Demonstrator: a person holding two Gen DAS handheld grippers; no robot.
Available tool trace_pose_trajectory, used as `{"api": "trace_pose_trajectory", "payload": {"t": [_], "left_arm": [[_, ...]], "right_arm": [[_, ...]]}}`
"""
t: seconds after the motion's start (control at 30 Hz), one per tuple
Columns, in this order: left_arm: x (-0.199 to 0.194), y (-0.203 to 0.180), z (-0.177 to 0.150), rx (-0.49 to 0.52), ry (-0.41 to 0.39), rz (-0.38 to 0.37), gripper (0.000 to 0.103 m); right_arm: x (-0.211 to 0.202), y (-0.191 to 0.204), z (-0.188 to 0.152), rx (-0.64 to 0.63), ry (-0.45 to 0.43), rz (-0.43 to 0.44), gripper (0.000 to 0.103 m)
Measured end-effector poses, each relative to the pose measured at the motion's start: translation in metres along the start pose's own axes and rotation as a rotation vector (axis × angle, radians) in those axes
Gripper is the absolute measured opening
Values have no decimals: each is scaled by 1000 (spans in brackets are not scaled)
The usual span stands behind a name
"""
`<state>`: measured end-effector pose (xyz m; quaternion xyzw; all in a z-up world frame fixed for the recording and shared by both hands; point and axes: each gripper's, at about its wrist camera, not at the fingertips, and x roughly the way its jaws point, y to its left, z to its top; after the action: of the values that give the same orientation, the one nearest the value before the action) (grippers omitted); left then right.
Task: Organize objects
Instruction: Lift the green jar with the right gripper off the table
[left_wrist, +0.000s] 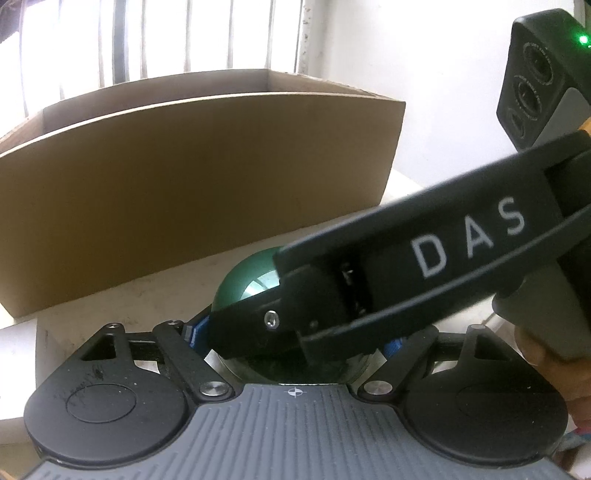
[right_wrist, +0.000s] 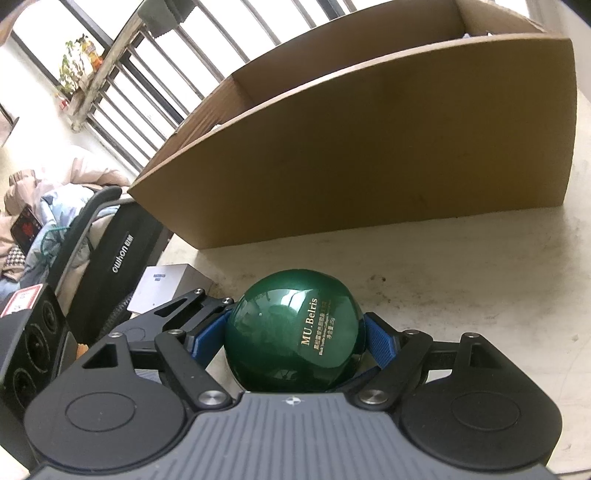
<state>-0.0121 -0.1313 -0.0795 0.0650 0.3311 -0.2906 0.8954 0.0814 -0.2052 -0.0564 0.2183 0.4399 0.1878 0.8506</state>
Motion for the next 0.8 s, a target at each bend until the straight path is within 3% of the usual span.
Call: {"api": "trace_pose_trajectory", "payload": {"t": [0.17, 0.3, 0.43, 0.8], "left_arm": [[-6, -8, -6, -5, 2, -1, 83], [15, 16, 19, -7, 4, -4, 83], [21, 19, 21, -9, 1, -6, 83], [9, 26, 33, -8, -21, 2, 83]], "right_arm": [[-2, -2, 1, 12, -1, 12, 83], [-3, -2, 1, 15, -4, 13, 83], [-4, -1, 0, 18, -8, 15, 83], [-10, 5, 1, 2, -22, 16, 83]]}}
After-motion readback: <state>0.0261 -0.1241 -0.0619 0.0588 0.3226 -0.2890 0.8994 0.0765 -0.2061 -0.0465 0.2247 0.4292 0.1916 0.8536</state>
